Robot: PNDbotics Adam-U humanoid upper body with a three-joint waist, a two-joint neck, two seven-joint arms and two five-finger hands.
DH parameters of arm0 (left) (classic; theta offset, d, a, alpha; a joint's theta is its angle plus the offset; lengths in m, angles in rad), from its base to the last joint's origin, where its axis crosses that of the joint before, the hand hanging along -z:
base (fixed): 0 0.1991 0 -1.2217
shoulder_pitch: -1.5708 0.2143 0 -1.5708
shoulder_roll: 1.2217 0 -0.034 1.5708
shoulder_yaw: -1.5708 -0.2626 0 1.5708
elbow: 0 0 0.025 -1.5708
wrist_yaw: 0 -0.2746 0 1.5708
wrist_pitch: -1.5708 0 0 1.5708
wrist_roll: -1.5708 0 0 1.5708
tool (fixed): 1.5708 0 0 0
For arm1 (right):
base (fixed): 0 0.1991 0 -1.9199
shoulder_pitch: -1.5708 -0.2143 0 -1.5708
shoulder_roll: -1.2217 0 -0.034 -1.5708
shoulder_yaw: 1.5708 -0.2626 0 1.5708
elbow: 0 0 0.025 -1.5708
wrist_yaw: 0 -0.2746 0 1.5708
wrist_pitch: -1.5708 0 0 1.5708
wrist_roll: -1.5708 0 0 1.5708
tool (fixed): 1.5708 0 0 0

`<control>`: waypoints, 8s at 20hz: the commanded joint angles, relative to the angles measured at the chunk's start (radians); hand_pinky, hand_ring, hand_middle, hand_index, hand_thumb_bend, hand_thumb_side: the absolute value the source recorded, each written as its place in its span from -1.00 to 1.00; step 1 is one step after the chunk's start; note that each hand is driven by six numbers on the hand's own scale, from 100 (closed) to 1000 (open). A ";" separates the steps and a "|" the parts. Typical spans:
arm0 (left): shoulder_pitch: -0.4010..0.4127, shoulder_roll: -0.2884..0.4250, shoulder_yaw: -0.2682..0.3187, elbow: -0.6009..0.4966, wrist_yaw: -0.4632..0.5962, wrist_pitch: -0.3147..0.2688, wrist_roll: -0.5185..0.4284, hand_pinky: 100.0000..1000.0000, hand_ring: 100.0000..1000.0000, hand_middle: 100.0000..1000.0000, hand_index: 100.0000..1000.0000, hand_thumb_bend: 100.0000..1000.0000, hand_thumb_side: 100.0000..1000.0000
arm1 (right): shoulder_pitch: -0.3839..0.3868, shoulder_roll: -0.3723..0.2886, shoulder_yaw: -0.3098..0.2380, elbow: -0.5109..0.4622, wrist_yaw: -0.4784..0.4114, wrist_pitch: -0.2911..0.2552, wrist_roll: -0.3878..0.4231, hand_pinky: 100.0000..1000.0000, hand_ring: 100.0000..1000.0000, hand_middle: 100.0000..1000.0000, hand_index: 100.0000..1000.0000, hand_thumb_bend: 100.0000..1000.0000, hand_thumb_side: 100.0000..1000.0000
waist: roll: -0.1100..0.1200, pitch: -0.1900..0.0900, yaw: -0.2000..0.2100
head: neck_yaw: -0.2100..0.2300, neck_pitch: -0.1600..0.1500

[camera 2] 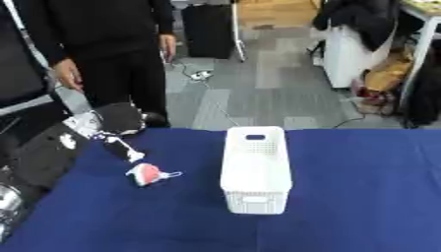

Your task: Pick up objects on the table and place them in the box.

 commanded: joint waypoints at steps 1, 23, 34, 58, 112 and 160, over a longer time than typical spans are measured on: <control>-0.028 0.014 -0.006 -0.018 -0.018 -0.269 0.292 -1.00 -1.00 -1.00 -0.89 -1.00 0.55 | -0.016 -0.022 -0.010 -0.009 -0.002 0.002 -0.002 -0.71 -0.29 -0.22 1.00 -0.89 1.00 | -0.001 -0.018 -0.001 | -0.014 -0.020; -0.024 0.030 0.023 0.004 -0.126 -0.269 0.173 0.82 0.98 0.96 0.90 -0.38 1.00 | -0.019 -0.027 -0.003 -0.009 -0.002 -0.005 0.008 -0.72 -0.29 -0.22 1.00 -0.90 1.00 | 0.008 -0.017 -0.002 | 0.051 0.101; 0.003 0.025 0.045 0.006 -0.157 -0.269 0.072 0.87 1.00 0.96 0.91 -0.28 1.00 | -0.042 -0.012 -0.002 -0.009 -0.011 0.001 0.013 -0.72 -0.29 -0.22 1.00 -0.89 1.00 | 0.010 -0.007 -0.025 | 0.055 0.079; 0.055 0.042 0.086 -0.008 0.087 -0.187 -0.470 0.91 0.97 0.91 0.90 -0.47 1.00 | -0.051 -0.010 0.001 -0.009 -0.018 -0.005 0.020 -0.72 -0.29 -0.22 1.00 -0.90 1.00 | 0.010 -0.003 -0.031 | 0.047 0.087; 0.102 0.068 0.111 0.009 0.382 -0.003 -0.718 -1.00 -1.00 -0.88 -0.49 -1.00 0.40 | -0.082 0.007 0.011 -0.009 -0.035 -0.011 0.039 -0.72 -0.29 -0.22 1.00 -0.90 1.00 | 0.015 0.015 -0.055 | 0.064 0.044; -0.086 -0.079 -0.028 -0.071 0.303 -0.269 -0.059 -1.00 -1.00 -1.00 -0.81 -1.00 0.32 | -0.091 0.007 0.011 -0.009 -0.046 -0.005 0.040 -0.71 -0.29 -0.22 1.00 -0.89 1.00 | 0.040 -0.002 -0.069 | 0.066 0.013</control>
